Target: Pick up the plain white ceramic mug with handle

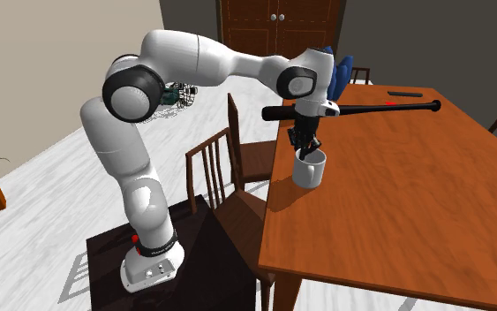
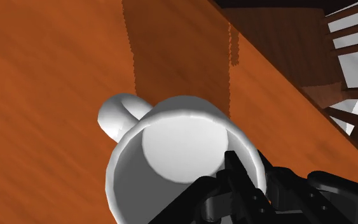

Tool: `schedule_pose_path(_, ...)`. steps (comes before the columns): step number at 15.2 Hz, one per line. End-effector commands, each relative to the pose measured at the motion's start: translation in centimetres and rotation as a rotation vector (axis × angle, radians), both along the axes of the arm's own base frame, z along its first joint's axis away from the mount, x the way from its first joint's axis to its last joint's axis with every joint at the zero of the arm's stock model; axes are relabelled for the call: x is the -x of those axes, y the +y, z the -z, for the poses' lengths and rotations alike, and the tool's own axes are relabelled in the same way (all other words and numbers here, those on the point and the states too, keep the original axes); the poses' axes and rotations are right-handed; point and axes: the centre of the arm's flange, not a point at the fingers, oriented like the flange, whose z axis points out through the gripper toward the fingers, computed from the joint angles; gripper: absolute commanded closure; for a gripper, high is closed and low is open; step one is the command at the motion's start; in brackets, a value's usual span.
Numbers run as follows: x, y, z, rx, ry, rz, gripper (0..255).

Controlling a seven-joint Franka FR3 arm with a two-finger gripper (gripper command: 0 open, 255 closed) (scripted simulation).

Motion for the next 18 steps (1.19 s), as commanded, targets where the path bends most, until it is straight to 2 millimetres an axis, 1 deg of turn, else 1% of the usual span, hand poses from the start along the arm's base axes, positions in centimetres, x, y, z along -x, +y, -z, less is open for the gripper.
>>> schedule_pose_path(1,0.0,0.0,0.0,0.0,0.001,0.0,255)
schedule_pose_path(16,0.0,0.0,-8.0,0.0,0.001,0.0,255)
schedule_pose_path(18,0.0,0.0,-8.0,0.0,0.001,0.0,255)
